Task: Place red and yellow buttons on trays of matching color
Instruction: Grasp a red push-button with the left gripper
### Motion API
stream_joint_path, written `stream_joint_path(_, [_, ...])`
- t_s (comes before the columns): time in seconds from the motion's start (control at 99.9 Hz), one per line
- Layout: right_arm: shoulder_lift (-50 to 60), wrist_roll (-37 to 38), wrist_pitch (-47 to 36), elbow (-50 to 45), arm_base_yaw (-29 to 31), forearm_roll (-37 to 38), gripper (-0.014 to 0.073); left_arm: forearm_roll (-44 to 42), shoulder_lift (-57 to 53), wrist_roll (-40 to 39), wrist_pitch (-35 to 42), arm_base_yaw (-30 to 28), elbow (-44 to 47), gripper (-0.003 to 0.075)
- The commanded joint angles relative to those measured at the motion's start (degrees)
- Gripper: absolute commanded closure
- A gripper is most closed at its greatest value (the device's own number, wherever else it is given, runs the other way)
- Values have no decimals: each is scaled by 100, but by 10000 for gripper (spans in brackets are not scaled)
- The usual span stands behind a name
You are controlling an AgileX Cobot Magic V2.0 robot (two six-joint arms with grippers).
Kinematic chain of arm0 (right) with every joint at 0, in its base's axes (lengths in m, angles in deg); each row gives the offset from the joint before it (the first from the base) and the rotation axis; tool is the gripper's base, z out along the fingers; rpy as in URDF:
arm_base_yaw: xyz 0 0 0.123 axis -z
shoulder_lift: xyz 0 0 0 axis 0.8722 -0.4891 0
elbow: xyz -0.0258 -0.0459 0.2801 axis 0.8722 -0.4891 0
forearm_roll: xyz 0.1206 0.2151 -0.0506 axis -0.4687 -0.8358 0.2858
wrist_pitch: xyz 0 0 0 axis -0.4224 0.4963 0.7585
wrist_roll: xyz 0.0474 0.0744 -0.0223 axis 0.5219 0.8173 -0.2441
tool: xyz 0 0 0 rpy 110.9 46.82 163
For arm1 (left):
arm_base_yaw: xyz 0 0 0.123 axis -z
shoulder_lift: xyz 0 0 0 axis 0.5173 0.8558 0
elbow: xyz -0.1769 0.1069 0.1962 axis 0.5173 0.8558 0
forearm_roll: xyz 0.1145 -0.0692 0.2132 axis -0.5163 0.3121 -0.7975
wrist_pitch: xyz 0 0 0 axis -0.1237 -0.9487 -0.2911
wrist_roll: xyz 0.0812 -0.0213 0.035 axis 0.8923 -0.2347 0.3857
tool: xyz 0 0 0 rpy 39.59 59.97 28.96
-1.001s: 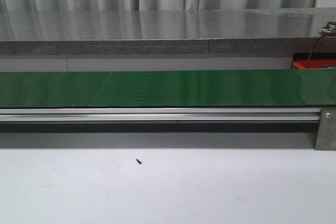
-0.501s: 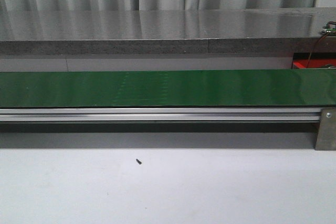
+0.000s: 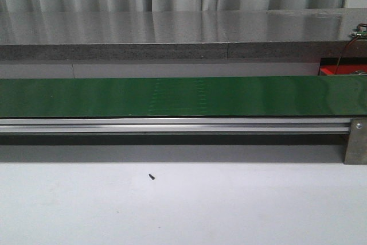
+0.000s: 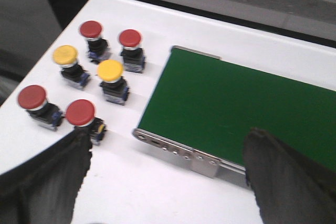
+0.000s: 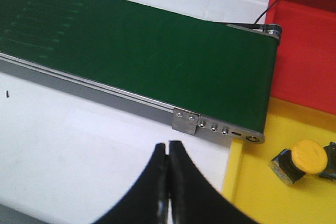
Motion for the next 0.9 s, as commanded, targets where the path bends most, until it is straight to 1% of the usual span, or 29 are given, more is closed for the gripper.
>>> stream_joint_path(0.0, [30, -38, -287, 138, 5, -59, 711, -69, 437, -73, 257, -417, -493, 146])
stream_joint_path(0.05, [30, -38, -287, 138, 5, -59, 711, -69, 758, -73, 257, -671, -657, 146])
stream_joint_path(0.06, [30, -38, -287, 138, 5, -59, 662, -69, 797, -73, 257, -699, -657, 146])
stream_joint_path(0.15, [30, -38, -287, 138, 5, -59, 662, -69, 1268, -73, 271, -976, -867, 146])
stream_joint_path(0.25, [30, -38, -287, 138, 5, -59, 662, -69, 1871, -73, 307, -1126, -1084, 146])
stream_joint_path(0.38, [30, -38, -287, 138, 5, -59, 662, -160, 2535, -73, 322, -1145, -1293, 152])
stream_joint_path(0.481, [30, -38, -287, 138, 5, -59, 662, -425, 3024, -73, 286, -1145, -1512, 153])
stream_joint_path(0.891, [30, -38, -287, 138, 5, -59, 662, -526, 4212, -73, 195, -1200, -2418, 153])
